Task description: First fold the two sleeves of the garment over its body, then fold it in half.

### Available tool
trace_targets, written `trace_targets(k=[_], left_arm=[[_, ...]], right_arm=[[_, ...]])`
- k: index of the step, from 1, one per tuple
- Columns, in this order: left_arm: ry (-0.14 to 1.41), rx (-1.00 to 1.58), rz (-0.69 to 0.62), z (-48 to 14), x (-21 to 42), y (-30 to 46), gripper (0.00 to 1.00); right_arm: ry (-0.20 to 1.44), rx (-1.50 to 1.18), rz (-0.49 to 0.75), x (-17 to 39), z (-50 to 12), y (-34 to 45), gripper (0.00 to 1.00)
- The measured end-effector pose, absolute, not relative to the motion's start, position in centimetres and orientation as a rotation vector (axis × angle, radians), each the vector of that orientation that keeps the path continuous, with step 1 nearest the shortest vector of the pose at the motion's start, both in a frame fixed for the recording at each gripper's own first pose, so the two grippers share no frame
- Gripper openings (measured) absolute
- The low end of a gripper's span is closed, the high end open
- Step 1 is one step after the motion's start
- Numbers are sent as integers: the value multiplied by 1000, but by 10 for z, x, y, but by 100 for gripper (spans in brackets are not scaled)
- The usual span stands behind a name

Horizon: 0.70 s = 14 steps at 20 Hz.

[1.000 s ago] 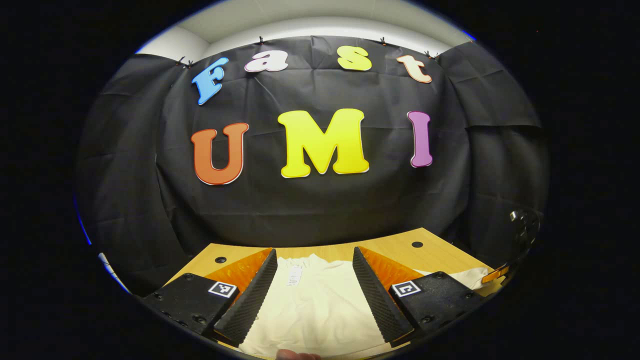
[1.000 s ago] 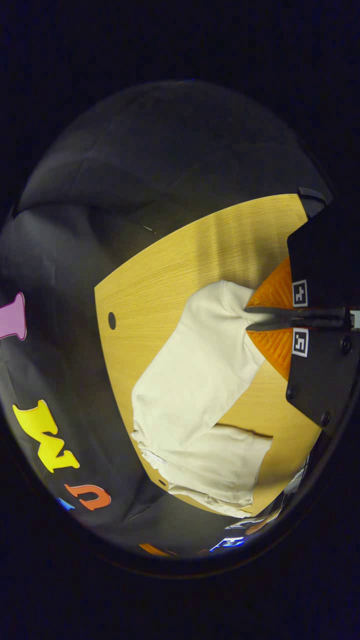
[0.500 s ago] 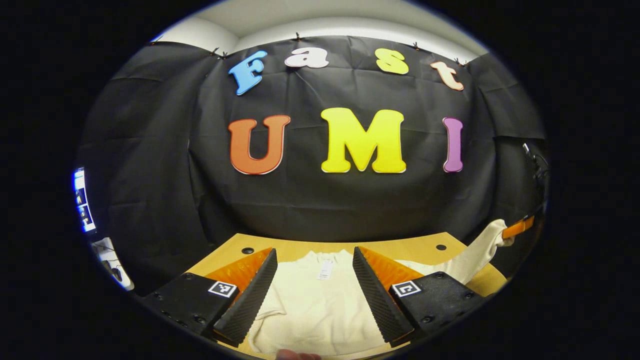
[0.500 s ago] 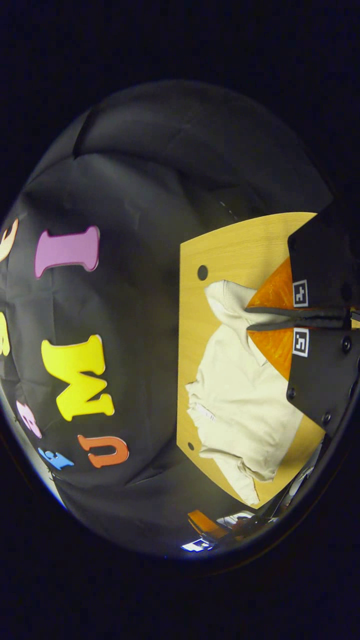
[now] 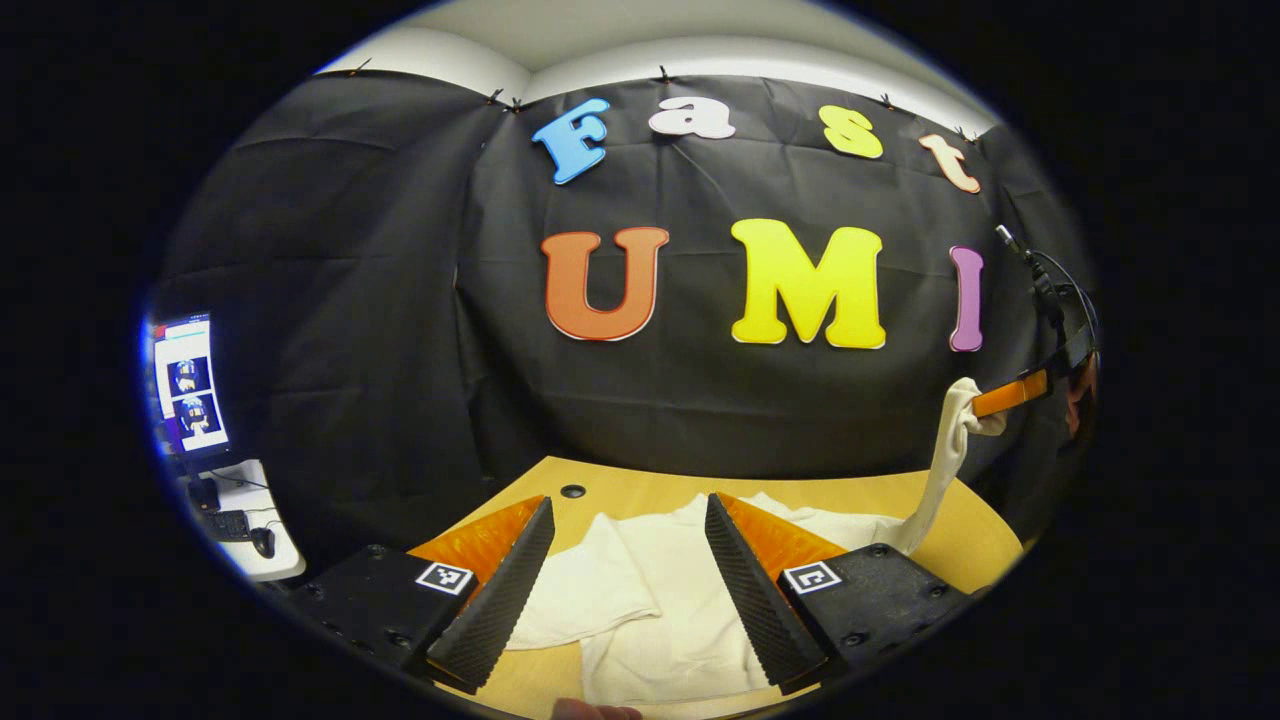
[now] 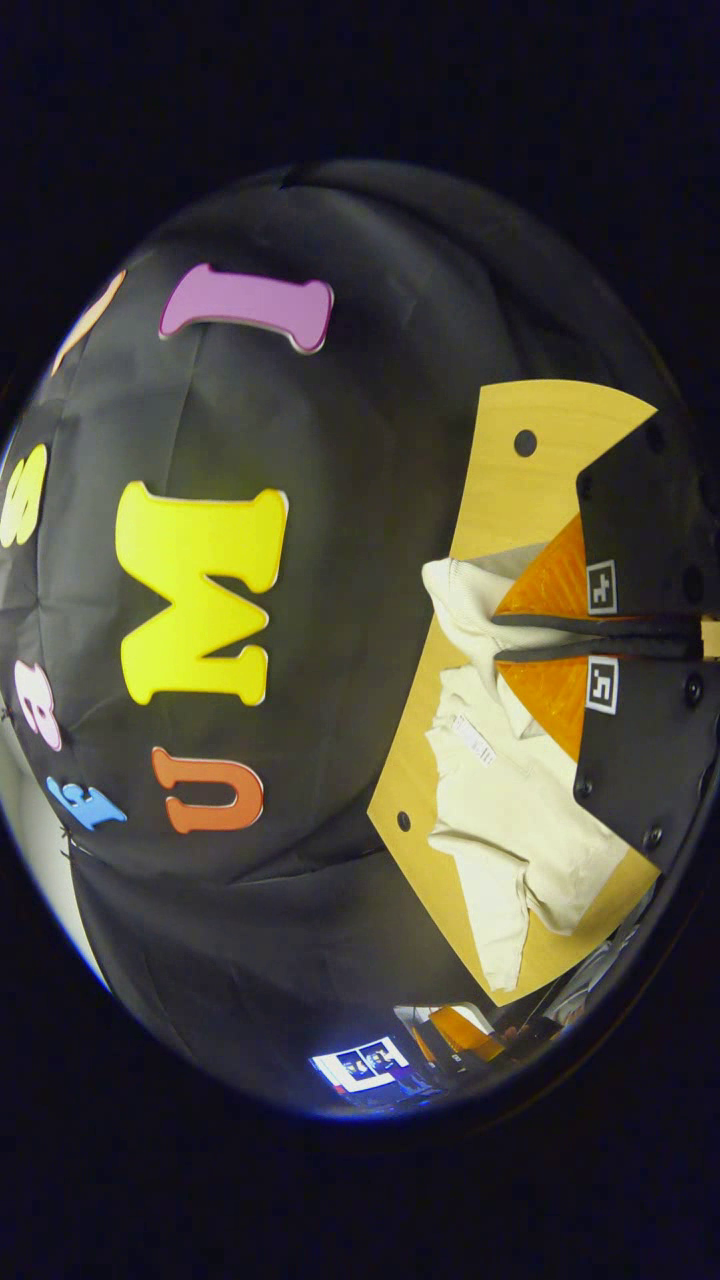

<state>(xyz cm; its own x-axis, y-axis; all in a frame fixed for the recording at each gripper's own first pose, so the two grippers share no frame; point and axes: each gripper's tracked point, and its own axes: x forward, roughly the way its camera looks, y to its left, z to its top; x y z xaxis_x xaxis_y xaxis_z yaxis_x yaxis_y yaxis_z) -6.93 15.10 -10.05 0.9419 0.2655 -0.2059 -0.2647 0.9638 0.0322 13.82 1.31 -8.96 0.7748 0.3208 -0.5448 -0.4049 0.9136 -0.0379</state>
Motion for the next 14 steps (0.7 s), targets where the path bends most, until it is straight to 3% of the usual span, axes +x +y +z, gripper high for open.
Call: trace_targets(k=[9, 14], left_arm=[[243, -5, 388, -107, -108, 216, 96], [271, 1, 428, -119, -120, 238, 96]], right_arm=[[613, -246, 560, 168, -144, 151, 1], [704, -295, 597, 183, -220, 210, 1]])
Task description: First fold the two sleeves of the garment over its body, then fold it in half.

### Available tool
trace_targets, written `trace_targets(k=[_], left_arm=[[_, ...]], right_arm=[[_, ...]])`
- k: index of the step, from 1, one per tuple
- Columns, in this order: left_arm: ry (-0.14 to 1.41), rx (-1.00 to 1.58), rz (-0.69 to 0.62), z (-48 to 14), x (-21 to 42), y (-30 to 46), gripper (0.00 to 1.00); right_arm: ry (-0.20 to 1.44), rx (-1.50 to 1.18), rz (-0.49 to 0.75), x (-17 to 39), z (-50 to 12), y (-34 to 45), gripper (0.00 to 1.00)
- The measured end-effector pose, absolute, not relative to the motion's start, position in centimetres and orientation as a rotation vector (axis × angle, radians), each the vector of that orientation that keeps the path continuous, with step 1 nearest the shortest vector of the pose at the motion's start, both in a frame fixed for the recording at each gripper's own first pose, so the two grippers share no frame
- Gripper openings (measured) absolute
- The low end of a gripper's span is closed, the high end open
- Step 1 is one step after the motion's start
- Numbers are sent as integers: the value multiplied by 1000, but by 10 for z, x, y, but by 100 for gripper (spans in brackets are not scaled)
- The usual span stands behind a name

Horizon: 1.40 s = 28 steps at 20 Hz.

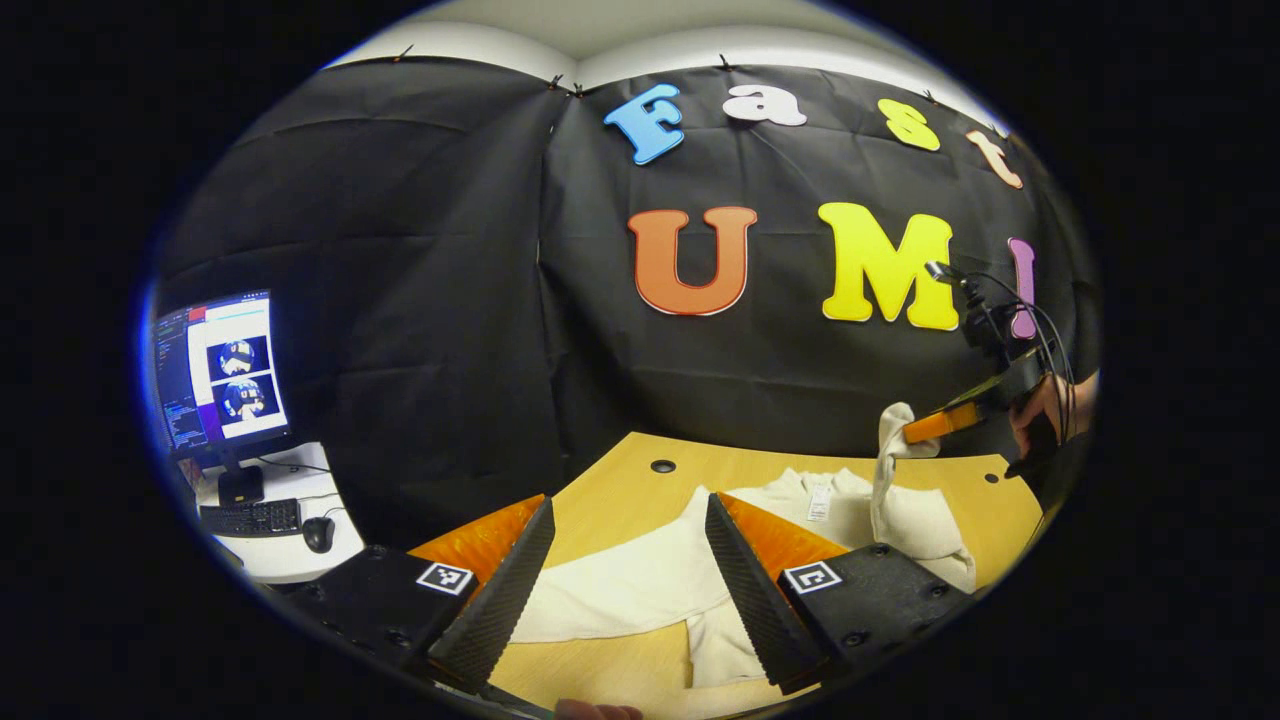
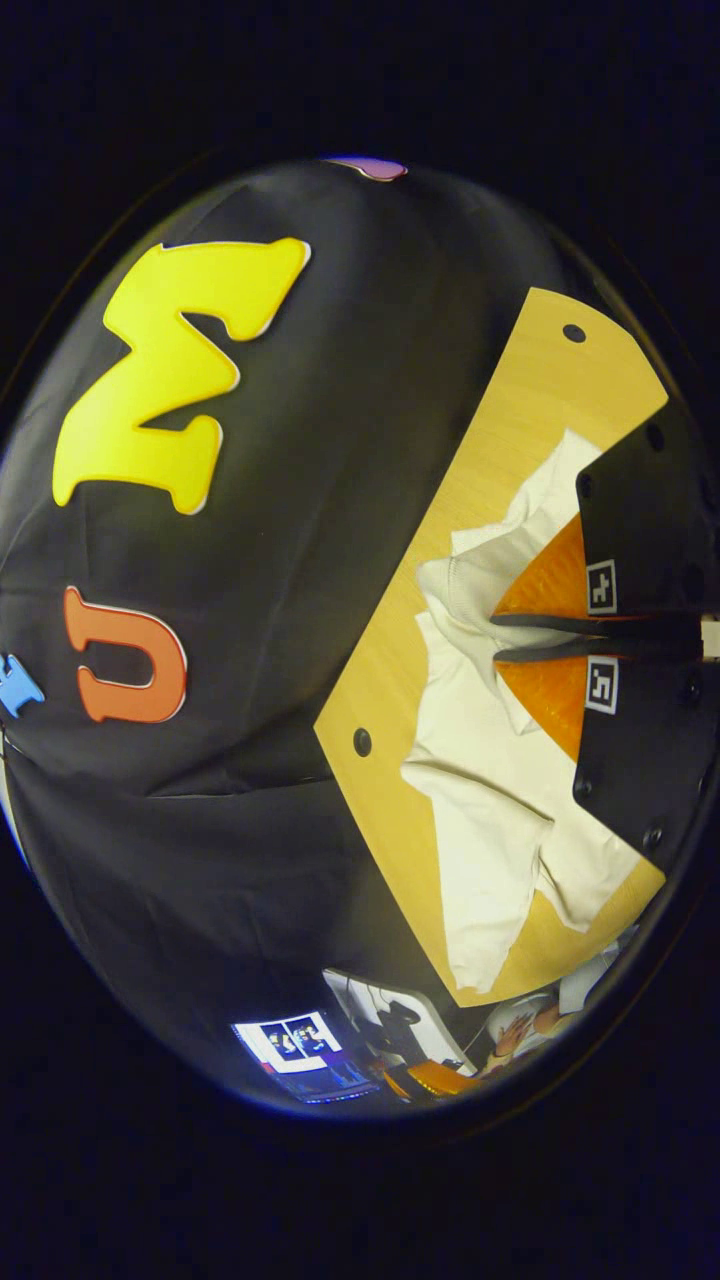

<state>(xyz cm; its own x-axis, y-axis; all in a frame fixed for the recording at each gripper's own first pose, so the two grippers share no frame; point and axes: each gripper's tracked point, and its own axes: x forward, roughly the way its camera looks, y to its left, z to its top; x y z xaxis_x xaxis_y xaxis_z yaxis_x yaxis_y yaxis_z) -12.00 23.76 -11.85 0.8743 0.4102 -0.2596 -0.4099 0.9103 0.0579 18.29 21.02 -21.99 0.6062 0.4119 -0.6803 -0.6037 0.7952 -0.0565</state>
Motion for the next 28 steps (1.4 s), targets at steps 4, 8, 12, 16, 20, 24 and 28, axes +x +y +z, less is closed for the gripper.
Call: trace_targets(k=[4, 8, 12, 16, 20, 24, 28], left_arm=[[310, -17, 463, -136, -131, 251, 96], [334, -40, 492, -149, -134, 259, 96], [361, -50, 501, -163, -135, 267, 96], [377, -49, 514, -171, -134, 274, 96], [390, -68, 528, -180, -135, 281, 96], [385, -67, 530, -182, -132, 287, 96], [378, -55, 537, -187, -133, 294, 96]], right_arm=[[765, -308, 612, 190, -272, 253, 1], [785, -348, 628, 200, -308, 290, 2], [825, -399, 624, 210, -348, 313, 1], [837, -438, 630, 215, -370, 329, 4], [797, -412, 658, 217, -359, 349, 14], [731, -385, 697, 211, -332, 366, 31], [671, -354, 717, 200, -299, 368, 52]])
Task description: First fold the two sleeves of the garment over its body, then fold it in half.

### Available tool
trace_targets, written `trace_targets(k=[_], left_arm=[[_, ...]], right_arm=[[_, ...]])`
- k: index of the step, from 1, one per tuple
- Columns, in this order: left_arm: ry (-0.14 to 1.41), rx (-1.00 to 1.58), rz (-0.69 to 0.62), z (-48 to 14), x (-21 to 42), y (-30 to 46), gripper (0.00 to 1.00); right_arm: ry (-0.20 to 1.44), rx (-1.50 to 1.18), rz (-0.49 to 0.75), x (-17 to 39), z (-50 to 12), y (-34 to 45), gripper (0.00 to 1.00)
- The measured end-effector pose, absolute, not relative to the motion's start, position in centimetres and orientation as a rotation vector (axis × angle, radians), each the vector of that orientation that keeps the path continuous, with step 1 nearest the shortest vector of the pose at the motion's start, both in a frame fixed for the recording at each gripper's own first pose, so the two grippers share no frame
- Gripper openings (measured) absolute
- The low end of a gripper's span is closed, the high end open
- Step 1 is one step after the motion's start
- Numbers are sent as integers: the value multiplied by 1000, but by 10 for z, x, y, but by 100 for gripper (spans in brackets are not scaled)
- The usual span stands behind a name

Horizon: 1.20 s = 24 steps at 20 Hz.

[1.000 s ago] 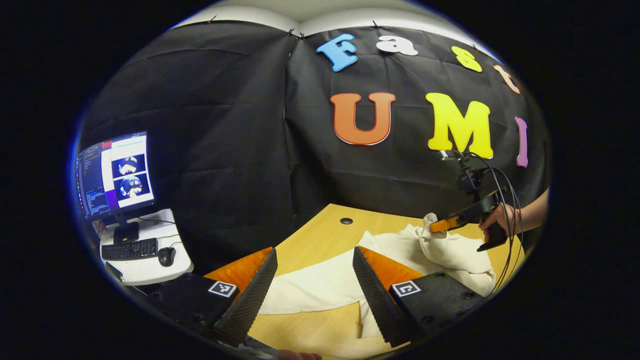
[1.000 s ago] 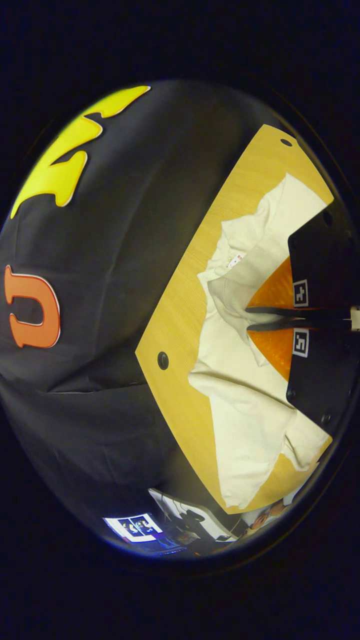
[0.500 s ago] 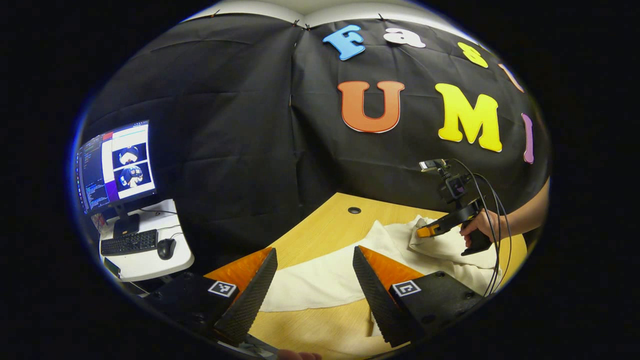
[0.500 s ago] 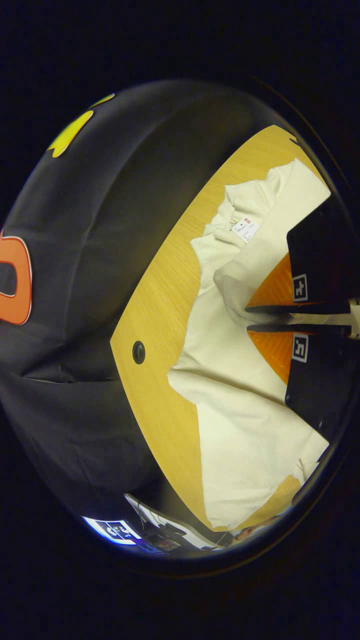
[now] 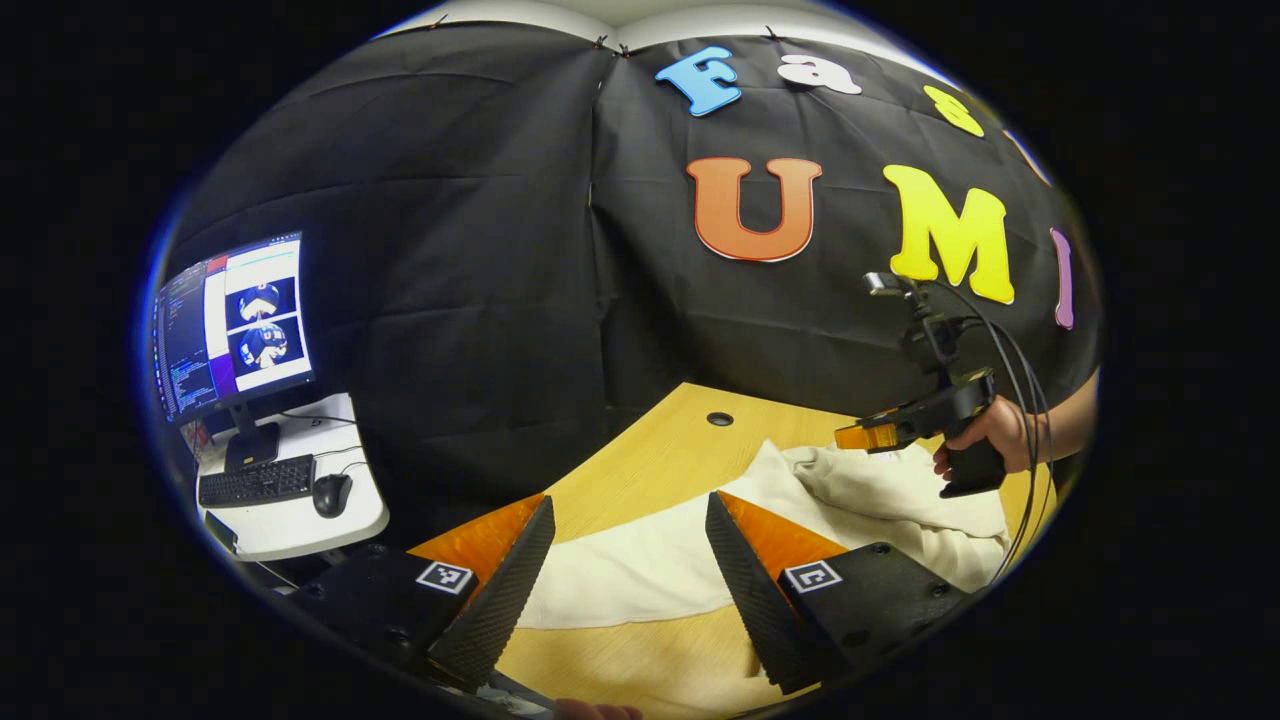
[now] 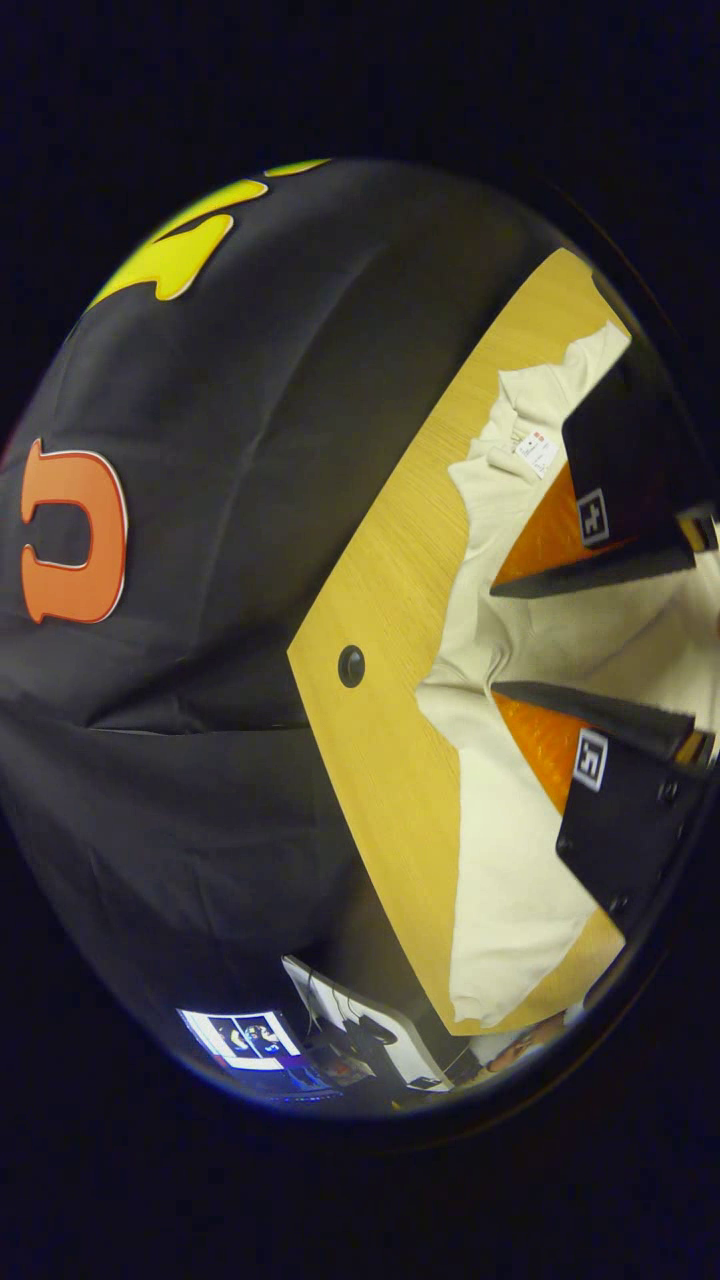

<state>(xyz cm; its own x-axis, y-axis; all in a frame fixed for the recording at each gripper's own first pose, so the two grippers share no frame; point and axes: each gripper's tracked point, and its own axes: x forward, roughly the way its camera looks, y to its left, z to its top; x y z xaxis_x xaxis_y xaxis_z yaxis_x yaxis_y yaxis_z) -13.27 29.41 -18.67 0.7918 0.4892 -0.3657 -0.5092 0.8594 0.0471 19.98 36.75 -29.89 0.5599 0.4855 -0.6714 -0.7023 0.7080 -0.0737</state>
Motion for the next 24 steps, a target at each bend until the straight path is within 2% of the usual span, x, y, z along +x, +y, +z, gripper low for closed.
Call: trace_targets(k=[1, 2, 3, 4, 6, 7, 8, 17, 24], left_arm=[[376, -53, 539, -188, -133, 297, 96], [377, -51, 540, -189, -135, 298, 97], [374, -51, 537, -190, -136, 301, 97], [366, -51, 532, -191, -138, 302, 97], [367, -46, 530, -195, -144, 308, 97], [375, -39, 533, -198, -151, 312, 97], [380, -34, 535, -201, -157, 316, 97], [488, -2, 504, -263, -205, 354, 97], [557, -11, 459, -320, -196, 386, 97]], right_arm=[[655, -337, 717, 196, -287, 367, 67], [633, -323, 709, 195, -278, 362, 76], [616, -308, 701, 192, -268, 357, 76], [599, -289, 696, 188, -258, 352, 81], [564, -271, 680, 180, -241, 340, 82], [546, -263, 671, 174, -229, 332, 94], [534, -253, 664, 169, -220, 326, 98], [486, -170, 648, 100, -162, 271, 98], [531, -212, 572, 75, -161, 204, 98]])
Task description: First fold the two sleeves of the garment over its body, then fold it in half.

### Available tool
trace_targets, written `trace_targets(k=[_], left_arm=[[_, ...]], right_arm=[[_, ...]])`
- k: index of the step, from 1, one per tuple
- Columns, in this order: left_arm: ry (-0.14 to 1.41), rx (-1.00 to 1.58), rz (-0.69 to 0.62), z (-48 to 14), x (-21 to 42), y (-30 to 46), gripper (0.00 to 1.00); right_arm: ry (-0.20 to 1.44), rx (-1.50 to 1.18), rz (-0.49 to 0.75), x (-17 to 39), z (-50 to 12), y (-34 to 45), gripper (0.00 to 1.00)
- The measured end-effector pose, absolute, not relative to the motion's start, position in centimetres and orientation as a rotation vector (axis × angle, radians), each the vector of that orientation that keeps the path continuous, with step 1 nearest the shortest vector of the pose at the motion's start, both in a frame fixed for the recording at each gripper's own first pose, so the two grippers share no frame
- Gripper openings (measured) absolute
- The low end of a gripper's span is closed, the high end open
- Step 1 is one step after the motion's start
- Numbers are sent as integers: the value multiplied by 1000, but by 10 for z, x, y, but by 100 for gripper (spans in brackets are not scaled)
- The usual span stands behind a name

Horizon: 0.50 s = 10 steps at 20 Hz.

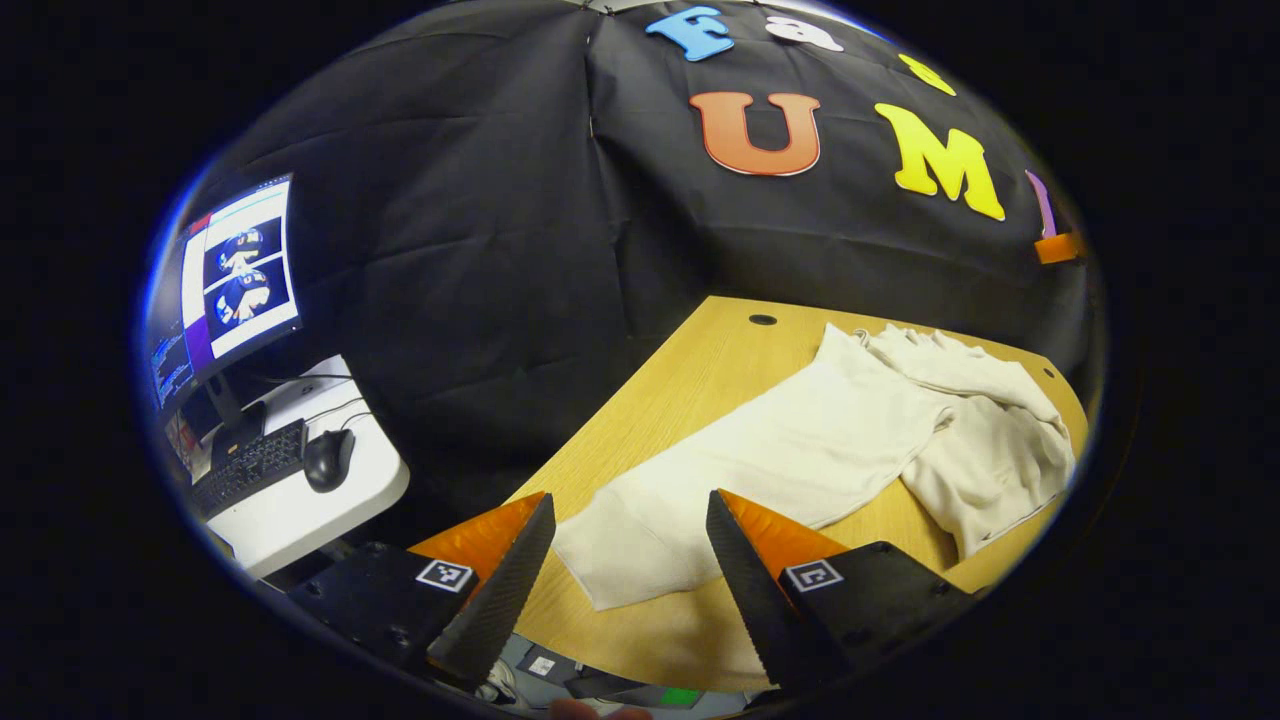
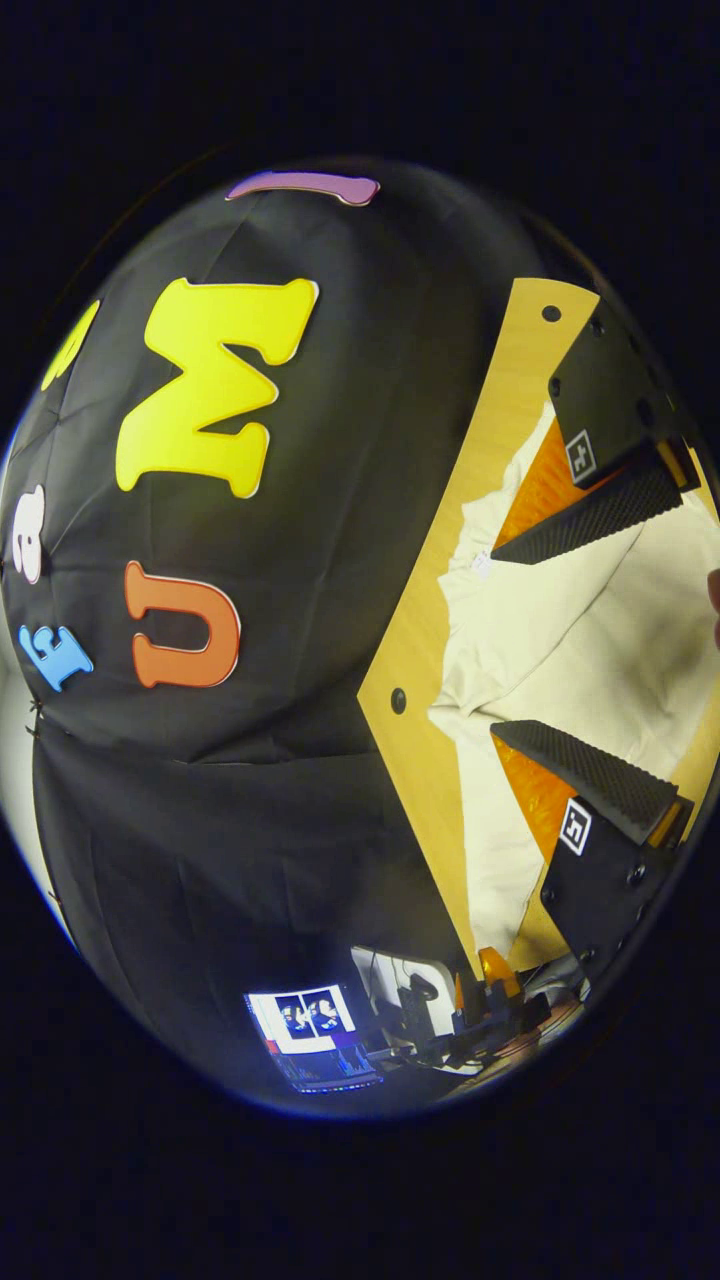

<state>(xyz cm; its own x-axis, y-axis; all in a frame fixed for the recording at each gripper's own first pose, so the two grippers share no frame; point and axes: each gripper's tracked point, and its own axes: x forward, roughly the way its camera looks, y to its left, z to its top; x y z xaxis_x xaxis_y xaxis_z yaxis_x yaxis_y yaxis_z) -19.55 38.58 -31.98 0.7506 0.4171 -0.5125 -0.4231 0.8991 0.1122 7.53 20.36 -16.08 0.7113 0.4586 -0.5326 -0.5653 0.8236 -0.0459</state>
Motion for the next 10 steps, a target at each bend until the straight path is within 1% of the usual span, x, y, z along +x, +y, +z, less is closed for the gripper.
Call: trace_targets(k=[4, 7, 10], left_arm=[[594, -22, 455, -344, -194, 396, 97], [666, -26, 444, -365, -202, 393, 97], [664, -32, 444, -365, -202, 393, 97]], right_arm=[[545, -207, 524, 69, -159, 180, 98], [568, -207, 544, 58, -163, 179, 98], [579, -210, 567, 49, -163, 181, 98]])
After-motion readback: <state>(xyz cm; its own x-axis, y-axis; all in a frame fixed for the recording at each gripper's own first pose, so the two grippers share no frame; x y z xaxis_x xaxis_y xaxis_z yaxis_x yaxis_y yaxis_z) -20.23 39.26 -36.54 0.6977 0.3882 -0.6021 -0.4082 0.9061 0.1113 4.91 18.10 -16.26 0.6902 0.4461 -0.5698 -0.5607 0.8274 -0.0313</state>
